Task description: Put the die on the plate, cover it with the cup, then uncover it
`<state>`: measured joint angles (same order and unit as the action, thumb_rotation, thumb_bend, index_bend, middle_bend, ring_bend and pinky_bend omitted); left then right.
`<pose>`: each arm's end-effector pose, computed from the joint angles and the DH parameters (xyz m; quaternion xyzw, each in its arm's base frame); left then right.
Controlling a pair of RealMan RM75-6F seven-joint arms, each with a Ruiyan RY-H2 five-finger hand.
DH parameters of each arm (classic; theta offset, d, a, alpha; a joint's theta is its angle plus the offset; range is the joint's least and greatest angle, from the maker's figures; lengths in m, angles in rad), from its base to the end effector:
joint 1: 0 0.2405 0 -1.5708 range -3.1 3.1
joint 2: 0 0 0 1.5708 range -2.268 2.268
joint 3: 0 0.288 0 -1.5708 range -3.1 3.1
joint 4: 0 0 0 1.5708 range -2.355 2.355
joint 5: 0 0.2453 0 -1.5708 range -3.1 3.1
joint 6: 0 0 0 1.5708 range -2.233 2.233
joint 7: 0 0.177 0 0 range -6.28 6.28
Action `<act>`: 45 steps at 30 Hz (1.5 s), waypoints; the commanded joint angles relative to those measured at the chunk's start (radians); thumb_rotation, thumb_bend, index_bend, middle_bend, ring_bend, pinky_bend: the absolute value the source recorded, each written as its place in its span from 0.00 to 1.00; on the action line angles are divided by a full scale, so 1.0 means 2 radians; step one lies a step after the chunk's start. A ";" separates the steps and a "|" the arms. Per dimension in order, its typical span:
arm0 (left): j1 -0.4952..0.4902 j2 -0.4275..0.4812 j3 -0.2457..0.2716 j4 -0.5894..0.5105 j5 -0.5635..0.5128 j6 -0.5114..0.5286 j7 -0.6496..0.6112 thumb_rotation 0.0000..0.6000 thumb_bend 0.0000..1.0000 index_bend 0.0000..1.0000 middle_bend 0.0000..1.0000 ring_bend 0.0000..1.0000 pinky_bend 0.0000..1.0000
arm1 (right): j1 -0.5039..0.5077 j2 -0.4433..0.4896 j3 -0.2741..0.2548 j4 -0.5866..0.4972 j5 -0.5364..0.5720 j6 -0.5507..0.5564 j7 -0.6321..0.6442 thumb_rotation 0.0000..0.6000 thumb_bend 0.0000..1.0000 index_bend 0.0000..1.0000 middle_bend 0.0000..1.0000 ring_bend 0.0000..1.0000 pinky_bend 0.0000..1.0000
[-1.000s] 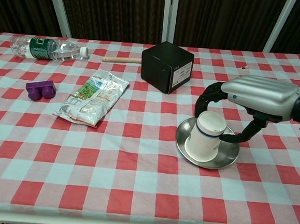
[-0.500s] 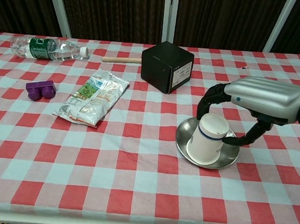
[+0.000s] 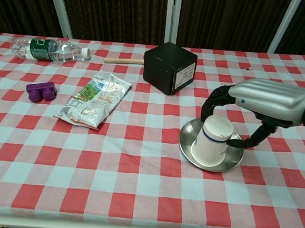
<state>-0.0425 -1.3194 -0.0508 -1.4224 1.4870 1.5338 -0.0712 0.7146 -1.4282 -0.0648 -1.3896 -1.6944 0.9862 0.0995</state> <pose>-0.3799 0.2049 0.0949 -0.5526 -0.4134 -0.4120 0.5950 -0.2043 -0.3416 -0.0582 0.8473 -0.2931 0.3575 0.2613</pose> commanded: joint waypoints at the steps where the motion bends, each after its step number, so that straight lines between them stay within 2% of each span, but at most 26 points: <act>1: 0.000 0.001 -0.001 -0.001 0.000 0.001 0.000 1.00 0.17 0.27 0.25 0.17 0.21 | -0.001 -0.005 0.013 0.012 0.023 -0.001 -0.003 1.00 0.27 0.39 0.34 0.16 0.24; 5: 0.000 0.001 0.000 -0.002 0.001 0.001 0.001 1.00 0.17 0.27 0.25 0.17 0.21 | 0.000 -0.012 0.025 0.027 0.043 -0.007 -0.010 1.00 0.27 0.39 0.33 0.16 0.24; 11: 0.001 0.000 0.000 -0.002 0.000 0.001 0.001 1.00 0.17 0.27 0.25 0.17 0.21 | 0.000 0.006 -0.003 -0.010 0.003 0.002 0.012 1.00 0.27 0.39 0.34 0.16 0.24; 13: 0.000 0.000 0.000 -0.001 0.000 0.001 0.001 1.00 0.17 0.27 0.25 0.17 0.21 | 0.000 0.007 -0.004 -0.007 0.003 0.002 0.011 1.00 0.27 0.39 0.34 0.16 0.24; 19: 0.002 0.001 0.000 0.000 0.000 0.004 -0.003 1.00 0.17 0.27 0.25 0.17 0.21 | -0.008 -0.007 0.022 0.020 0.036 0.010 -0.012 1.00 0.27 0.39 0.33 0.16 0.24; 27: 0.001 0.001 -0.001 0.000 0.003 0.004 -0.002 1.00 0.17 0.27 0.25 0.17 0.21 | -0.028 0.022 0.036 0.003 0.044 0.055 -0.004 1.00 0.26 0.39 0.33 0.16 0.24; 33: -0.001 0.001 -0.001 -0.001 0.004 0.004 0.000 1.00 0.17 0.27 0.25 0.17 0.21 | -0.037 0.031 0.049 0.019 0.091 0.034 -0.005 1.00 0.26 0.38 0.33 0.16 0.24; 40: -0.001 0.002 -0.001 -0.005 0.004 0.004 0.003 1.00 0.17 0.27 0.25 0.17 0.21 | -0.032 0.006 0.062 0.077 0.138 -0.013 0.008 1.00 0.26 0.36 0.31 0.16 0.24; 43: -0.001 0.003 -0.001 -0.006 0.003 0.004 0.004 1.00 0.17 0.27 0.25 0.17 0.21 | -0.030 0.001 0.061 0.087 0.144 -0.030 0.008 1.00 0.26 0.30 0.28 0.13 0.24; 45: -0.001 0.004 -0.001 -0.007 0.003 0.004 0.005 1.00 0.17 0.27 0.25 0.17 0.21 | -0.029 0.002 0.060 0.085 0.147 -0.037 0.002 1.00 0.26 0.20 0.25 0.11 0.22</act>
<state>-0.0441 -1.3115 -0.0524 -1.4368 1.4934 1.5411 -0.0607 0.6538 -1.4224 0.0558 -1.2195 -1.4059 0.9197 0.1098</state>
